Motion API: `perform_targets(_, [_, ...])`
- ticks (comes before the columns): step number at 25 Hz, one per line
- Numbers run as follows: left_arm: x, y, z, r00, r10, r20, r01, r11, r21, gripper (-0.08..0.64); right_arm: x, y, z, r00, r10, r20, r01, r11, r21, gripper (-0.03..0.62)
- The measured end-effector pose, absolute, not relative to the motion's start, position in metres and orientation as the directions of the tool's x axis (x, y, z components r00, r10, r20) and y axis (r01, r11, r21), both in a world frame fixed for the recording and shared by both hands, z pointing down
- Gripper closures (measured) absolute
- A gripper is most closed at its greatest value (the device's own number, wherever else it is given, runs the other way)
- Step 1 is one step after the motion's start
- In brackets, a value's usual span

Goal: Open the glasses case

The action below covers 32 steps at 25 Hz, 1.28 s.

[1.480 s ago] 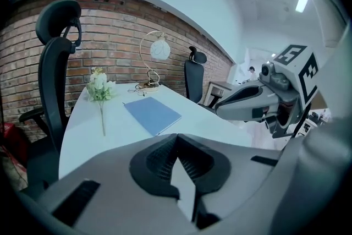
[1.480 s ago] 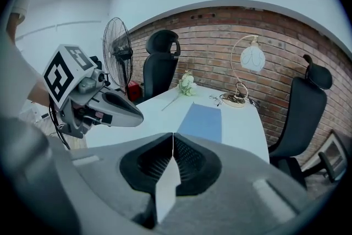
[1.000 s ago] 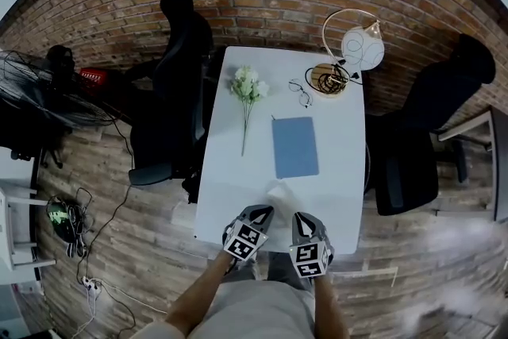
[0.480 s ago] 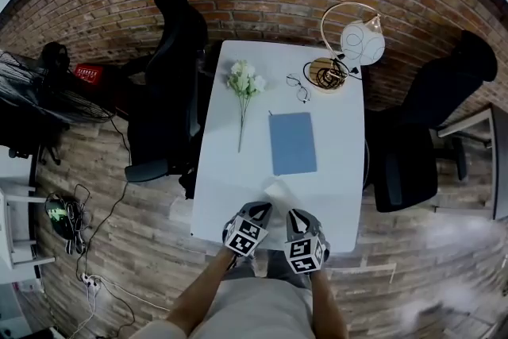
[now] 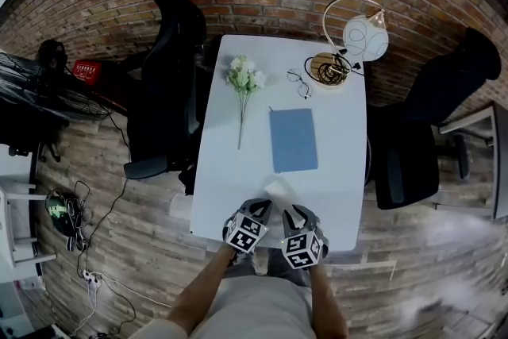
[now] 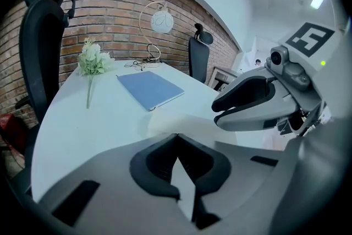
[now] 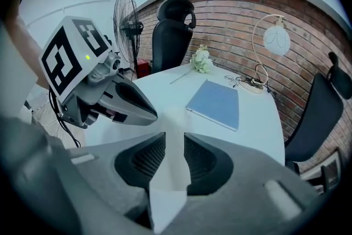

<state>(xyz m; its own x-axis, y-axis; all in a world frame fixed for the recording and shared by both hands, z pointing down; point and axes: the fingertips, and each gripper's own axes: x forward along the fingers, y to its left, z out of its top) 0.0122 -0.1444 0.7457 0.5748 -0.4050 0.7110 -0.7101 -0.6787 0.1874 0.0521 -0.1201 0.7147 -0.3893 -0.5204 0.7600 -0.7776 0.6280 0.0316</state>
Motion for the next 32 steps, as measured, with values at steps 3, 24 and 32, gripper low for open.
perform_targets(3, [0.012, -0.146, 0.747, 0.572, -0.404, 0.713, -0.712, -0.677, 0.188, 0.557, 0.05, -0.119, 0.72, -0.392, -0.501, 0.771, -0.768, 0.64, 0.026, 0.452])
perform_targets(24, [0.019, -0.14, 0.758, 0.56, -0.39, 0.731, -0.712, -0.678, 0.184, 0.557, 0.051, -0.115, 0.761, -0.355, -0.412, 0.839, -0.709, 0.704, 0.046, 0.325])
perform_targets(32, [0.02, -0.139, 0.759, 0.56, -0.389, 0.731, -0.708, -0.682, 0.18, 0.557, 0.053, -0.118, 0.758, -0.382, -0.405, 0.831, -0.725, 0.689, 0.002, 0.325])
